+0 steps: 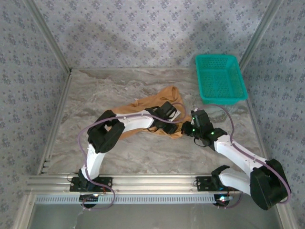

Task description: Fold the inside-out t-shirt

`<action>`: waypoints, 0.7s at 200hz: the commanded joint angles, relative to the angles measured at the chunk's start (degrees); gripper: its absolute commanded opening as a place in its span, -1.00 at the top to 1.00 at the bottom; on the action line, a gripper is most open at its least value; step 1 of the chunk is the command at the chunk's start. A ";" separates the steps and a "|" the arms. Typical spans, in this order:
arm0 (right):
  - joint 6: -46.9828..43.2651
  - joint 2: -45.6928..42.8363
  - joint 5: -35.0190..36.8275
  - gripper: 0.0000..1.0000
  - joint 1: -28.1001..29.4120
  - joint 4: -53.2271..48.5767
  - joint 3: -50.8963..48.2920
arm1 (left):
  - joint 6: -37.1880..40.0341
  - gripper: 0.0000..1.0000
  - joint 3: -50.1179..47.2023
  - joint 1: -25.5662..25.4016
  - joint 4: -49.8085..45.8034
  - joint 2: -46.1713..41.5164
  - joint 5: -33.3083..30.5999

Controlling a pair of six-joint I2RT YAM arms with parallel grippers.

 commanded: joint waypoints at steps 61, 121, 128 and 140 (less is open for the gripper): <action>-0.10 3.14 1.98 1.00 -0.22 -1.74 0.14 | -1.77 1.00 1.86 0.04 -2.61 -7.21 3.81; -0.31 14.20 3.94 1.00 -1.28 1.52 4.70 | -12.19 1.00 -10.29 5.96 15.79 -19.37 27.72; -0.25 14.83 3.75 1.00 -1.61 1.87 5.15 | -14.64 1.00 -12.65 7.18 20.10 -19.84 30.49; -0.22 15.52 3.05 1.00 -2.33 1.92 5.92 | -18.09 1.00 -16.40 8.71 26.63 -20.08 33.75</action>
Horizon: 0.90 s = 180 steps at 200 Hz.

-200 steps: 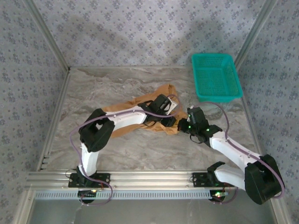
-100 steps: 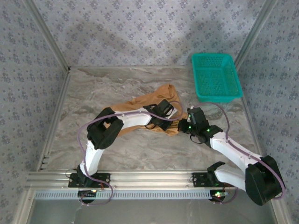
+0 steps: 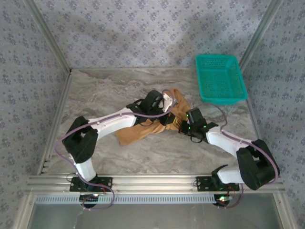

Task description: Fold the inside-out t-shirt

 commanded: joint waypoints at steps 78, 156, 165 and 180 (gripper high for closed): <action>-1.57 -7.35 -5.56 0.84 -6.47 -7.63 2.21 | -16.87 0.97 -11.96 5.45 29.24 5.91 18.55; 14.55 -12.43 -10.55 0.68 -2.85 -9.77 3.51 | -16.56 1.00 -10.20 4.84 25.83 5.95 13.00; 16.68 -12.62 -10.38 0.69 -2.41 -8.80 3.36 | -16.65 1.00 -10.20 4.67 25.77 6.03 12.74; 19.43 -12.99 -9.82 0.63 -1.58 -7.39 3.12 | -16.65 1.00 -10.05 4.53 25.43 6.16 12.36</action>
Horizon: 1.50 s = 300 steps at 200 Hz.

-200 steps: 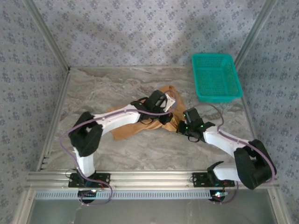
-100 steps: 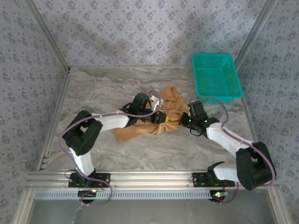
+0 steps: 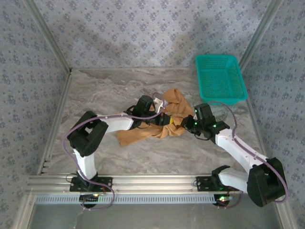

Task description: Fold the inside-out t-shirt

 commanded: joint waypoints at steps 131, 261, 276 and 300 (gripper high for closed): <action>17.10 5.59 7.95 0.14 5.09 13.05 -1.77 | -1.93 1.00 0.88 -0.65 1.99 -0.18 -1.64; 31.74 7.88 18.92 0.54 7.94 19.46 -5.30 | -6.53 1.00 -2.11 -0.39 9.48 0.07 -1.22; 31.81 8.74 18.78 0.86 7.62 19.02 -4.49 | -6.73 1.00 -2.48 -0.39 9.77 0.07 -1.22; 30.10 7.72 18.70 1.00 7.31 14.31 -2.16 | -6.35 1.00 -2.66 -0.22 9.10 -0.02 -1.33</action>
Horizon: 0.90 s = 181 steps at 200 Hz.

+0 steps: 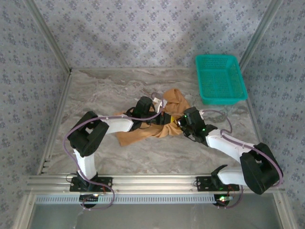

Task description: Fold the inside-out t-shirt

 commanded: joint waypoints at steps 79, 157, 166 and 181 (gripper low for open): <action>-5.83 -17.22 -9.43 1.00 -8.77 -22.46 8.22 | 11.01 0.33 5.24 3.09 -13.04 -1.03 -8.41; -20.26 8.00 -22.71 1.00 -17.95 -22.14 25.21 | 17.68 0.30 2.42 3.64 -31.43 -11.29 -28.38; -23.09 12.95 -23.19 0.99 -18.31 -23.91 29.55 | 18.54 0.30 1.18 3.76 -35.57 -13.81 -33.95; -29.23 21.93 -25.72 0.88 -18.93 -28.99 38.71 | 18.08 0.30 -1.61 3.89 -39.93 -18.53 -41.13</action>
